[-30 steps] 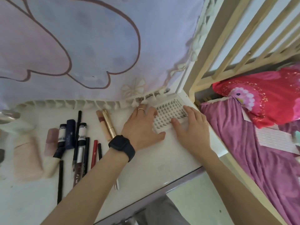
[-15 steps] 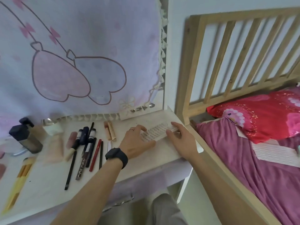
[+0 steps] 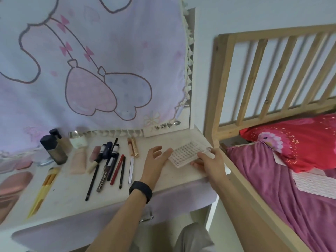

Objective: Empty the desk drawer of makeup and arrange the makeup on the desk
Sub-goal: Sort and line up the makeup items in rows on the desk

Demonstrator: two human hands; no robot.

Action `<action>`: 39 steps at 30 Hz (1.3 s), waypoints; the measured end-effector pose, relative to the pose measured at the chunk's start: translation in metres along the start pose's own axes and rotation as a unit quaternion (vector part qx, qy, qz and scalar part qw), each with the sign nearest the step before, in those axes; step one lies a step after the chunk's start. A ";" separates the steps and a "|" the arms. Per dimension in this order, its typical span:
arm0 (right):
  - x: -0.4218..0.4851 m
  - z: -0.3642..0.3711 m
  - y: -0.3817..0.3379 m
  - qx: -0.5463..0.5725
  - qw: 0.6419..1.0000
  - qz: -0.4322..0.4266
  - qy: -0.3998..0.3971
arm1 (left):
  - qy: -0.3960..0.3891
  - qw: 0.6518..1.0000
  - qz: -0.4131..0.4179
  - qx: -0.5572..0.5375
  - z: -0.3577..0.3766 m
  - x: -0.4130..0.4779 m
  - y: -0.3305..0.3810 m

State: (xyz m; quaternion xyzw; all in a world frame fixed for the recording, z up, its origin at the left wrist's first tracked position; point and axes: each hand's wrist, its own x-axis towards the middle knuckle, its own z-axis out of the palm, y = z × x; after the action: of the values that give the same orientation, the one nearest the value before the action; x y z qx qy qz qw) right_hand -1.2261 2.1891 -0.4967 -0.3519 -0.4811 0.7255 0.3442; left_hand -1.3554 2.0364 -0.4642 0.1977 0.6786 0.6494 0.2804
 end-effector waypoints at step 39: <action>-0.008 0.031 -0.036 -0.429 0.887 -0.076 -0.157 | -0.119 0.971 -0.013 -0.206 -0.019 0.036 -0.018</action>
State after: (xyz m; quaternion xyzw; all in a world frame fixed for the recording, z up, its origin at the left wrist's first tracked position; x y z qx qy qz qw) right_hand -1.2425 2.1796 -0.4526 -0.3091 -0.8182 0.4657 0.1344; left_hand -1.3933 2.0433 -0.4862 0.2027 0.4945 0.7433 0.4024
